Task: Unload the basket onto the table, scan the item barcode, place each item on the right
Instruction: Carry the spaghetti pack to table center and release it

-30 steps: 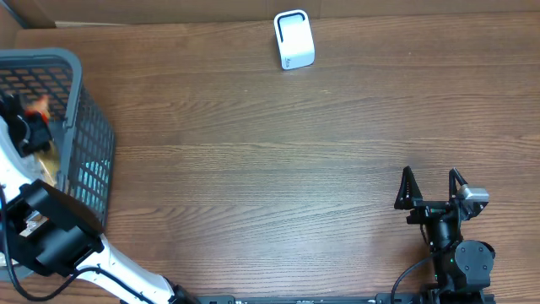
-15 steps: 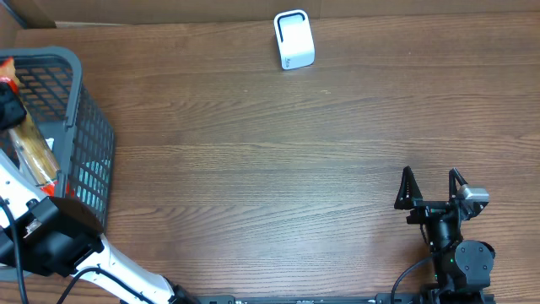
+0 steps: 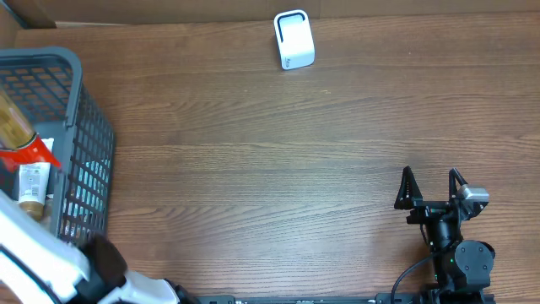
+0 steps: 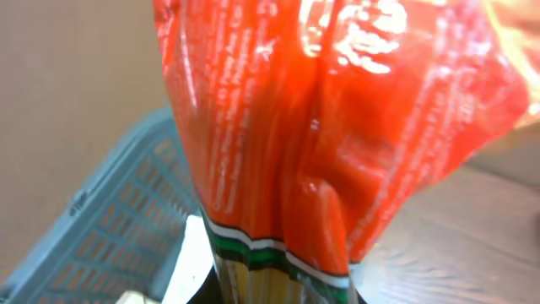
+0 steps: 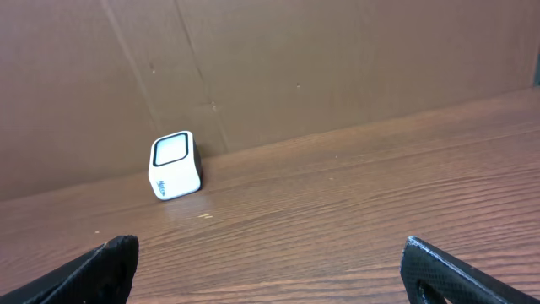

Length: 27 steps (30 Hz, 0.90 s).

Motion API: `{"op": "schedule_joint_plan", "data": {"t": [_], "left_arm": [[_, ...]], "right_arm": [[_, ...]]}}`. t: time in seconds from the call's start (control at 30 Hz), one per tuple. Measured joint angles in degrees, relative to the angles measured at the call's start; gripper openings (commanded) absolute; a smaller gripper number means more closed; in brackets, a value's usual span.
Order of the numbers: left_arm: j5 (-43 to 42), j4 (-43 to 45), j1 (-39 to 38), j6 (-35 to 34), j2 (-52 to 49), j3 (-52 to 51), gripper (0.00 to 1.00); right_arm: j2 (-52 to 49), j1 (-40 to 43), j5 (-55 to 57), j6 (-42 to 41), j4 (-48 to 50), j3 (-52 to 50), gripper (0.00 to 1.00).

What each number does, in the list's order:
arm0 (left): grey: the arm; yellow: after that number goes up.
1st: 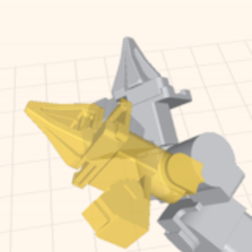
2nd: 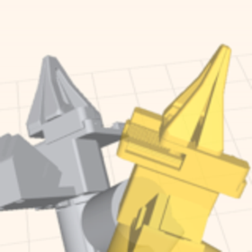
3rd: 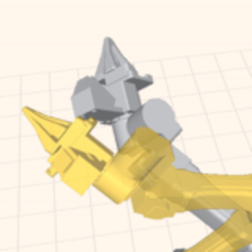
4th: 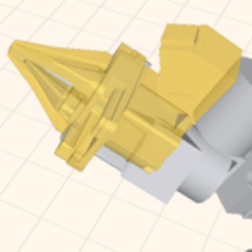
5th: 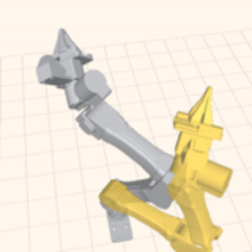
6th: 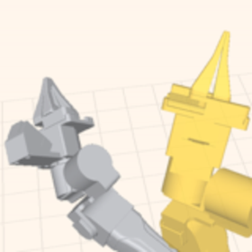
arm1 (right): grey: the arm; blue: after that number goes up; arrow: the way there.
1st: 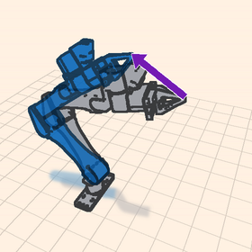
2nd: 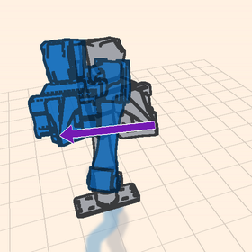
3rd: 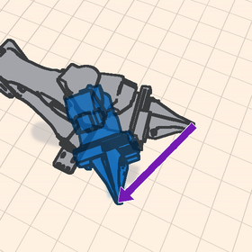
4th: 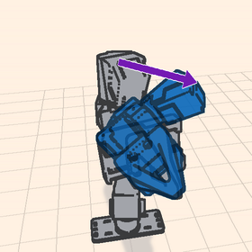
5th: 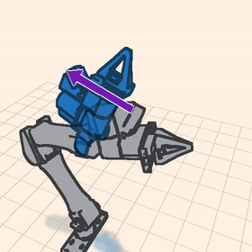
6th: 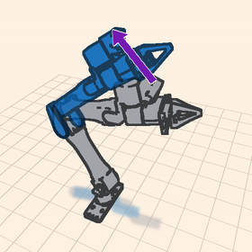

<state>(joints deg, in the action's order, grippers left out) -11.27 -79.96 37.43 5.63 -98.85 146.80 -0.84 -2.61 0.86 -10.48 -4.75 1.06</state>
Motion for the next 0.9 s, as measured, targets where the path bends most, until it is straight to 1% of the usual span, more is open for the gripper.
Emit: {"op": "schedule_joint_plan", "data": {"t": [0.07, 0.17, 0.27, 0.37, 0.57, 0.7, 0.83, 0.9], "left_arm": [[-0.5, -0.9, -3.1, -0.2, 3.4, 0.3, 0.04], [-1.2, -1.6, -9.9, -0.2, 7.2, 0.6, 0.04], [-1.8, -2.5, -17.7, 0.1, 9.1, 0.8, 0.04], [-1.8, -5.7, -24.6, 0.3, 9.0, 0.9, 0.04], [-1.3, -16.9, -40.1, 0.3, 3.5, 0.9, 0.04], [0.5, -16.1, -49.3, -0.9, -1.6, -1.9, 0.04], [6.0, -15.6, -58.1, -4.0, -5.7, -9.5, 0.04], [8.6, -14.5, -61.3, -5.7, -7.7, -13.6, 0.04]], "right_arm": [[0.0, 0.0, 0.0, 0.0, 0.0, 0.0, 1.00], [0.0, 0.0, 0.0, 0.0, 0.0, 0.0, 1.00], [0.0, 0.0, 0.0, 0.0, 0.0, 0.0, 1.00], [0.0, 0.0, 0.0, 0.0, 0.0, 0.0, 1.00], [0.0, 0.0, 0.0, 0.0, 0.0, 0.0, 1.00], [0.0, 0.0, 0.0, 0.0, 0.0, 0.0, 1.00], [0.0, 0.0, 0.0, 0.0, 0.0, 0.0, 1.00], [0.0, 0.0, 0.0, 0.0, 0.0, 0.0, 1.00]]}}
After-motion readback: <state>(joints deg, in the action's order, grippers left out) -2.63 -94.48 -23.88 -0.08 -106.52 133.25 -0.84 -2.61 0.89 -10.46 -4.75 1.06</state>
